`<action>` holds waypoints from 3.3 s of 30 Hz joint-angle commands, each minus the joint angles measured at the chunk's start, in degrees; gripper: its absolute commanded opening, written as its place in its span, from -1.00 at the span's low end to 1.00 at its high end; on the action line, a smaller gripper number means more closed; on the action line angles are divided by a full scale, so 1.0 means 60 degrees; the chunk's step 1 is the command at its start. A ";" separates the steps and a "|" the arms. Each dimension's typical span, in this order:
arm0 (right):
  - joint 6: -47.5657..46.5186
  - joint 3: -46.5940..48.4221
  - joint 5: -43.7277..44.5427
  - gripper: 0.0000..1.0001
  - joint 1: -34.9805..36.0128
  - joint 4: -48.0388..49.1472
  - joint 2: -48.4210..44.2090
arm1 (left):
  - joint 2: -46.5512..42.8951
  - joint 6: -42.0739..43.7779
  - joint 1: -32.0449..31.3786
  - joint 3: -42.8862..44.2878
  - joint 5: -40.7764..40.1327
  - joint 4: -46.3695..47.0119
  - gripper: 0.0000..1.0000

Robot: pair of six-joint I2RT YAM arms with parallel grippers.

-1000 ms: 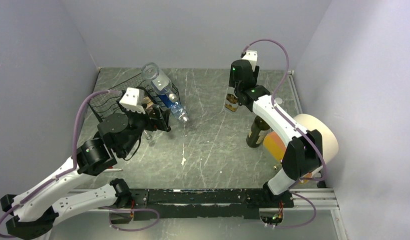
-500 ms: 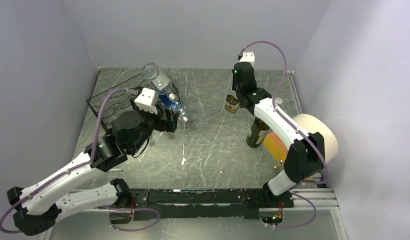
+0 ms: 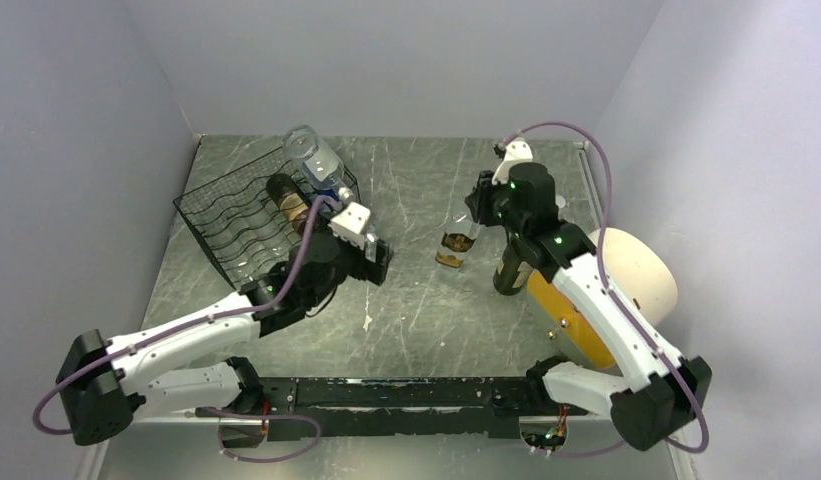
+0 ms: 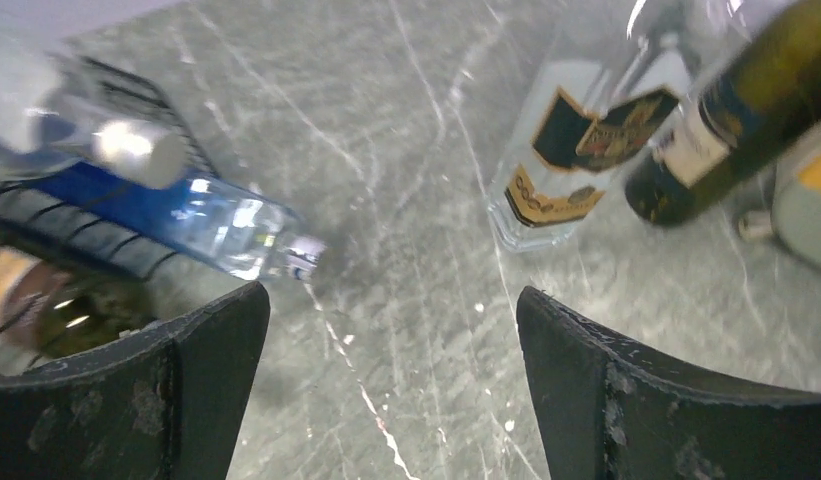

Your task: Put the wine bottle on the wine rack

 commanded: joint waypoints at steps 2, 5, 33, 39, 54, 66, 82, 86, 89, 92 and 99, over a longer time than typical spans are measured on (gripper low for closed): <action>0.0440 -0.0408 -0.1112 -1.00 -0.0005 0.0427 -0.1559 | 0.0647 0.0551 0.0008 -0.0927 0.3738 0.2765 0.89; 0.0377 -0.0672 -0.1399 -1.00 -0.0016 0.0095 -0.2125 | 0.1024 0.0351 -0.0002 -0.1616 0.5147 0.4185 0.83; 0.1030 -0.1631 -0.7168 -1.00 -0.0009 0.1200 -0.3129 | 0.3236 0.0816 -0.0032 -0.2436 0.6226 0.6794 0.81; 0.1077 -0.1656 -0.7806 -1.00 -0.0009 0.1466 -0.3252 | 0.3104 0.0841 -0.0032 -0.2385 0.6343 0.6687 0.72; 0.1300 -0.1256 -0.7889 -0.65 -0.0011 0.1144 -0.3593 | 0.2460 0.2833 -0.0032 -0.1118 0.6033 0.5546 -0.83; 0.0437 0.0369 -0.5120 0.48 -0.0010 -0.0847 -0.4671 | 0.1998 0.7935 -0.0021 0.1109 0.5132 0.3225 -0.86; -0.0395 0.2319 -0.4452 0.51 -0.0008 -0.3095 -0.3182 | 0.1764 1.3735 -0.0174 0.1306 0.4431 0.4118 -0.86; -0.0594 0.2115 -0.5039 0.39 -0.0008 -0.3550 -0.2448 | 0.2129 1.4680 -0.0256 0.1524 0.4021 0.4061 -0.86; -0.0567 0.1774 -0.5343 0.40 -0.0009 -0.3237 -0.2398 | 0.2362 1.5089 -0.0306 0.1584 0.3596 0.4122 -0.86; -0.0551 0.1340 -0.5543 0.50 -0.0009 -0.2854 -0.2442 | 0.2500 1.5400 -0.0349 0.1380 0.3527 0.4540 -0.86; -0.0411 0.0412 -0.5235 0.59 0.0004 -0.2369 -0.2380 | 0.2828 1.5880 -0.0614 0.1351 0.3325 0.4803 -0.86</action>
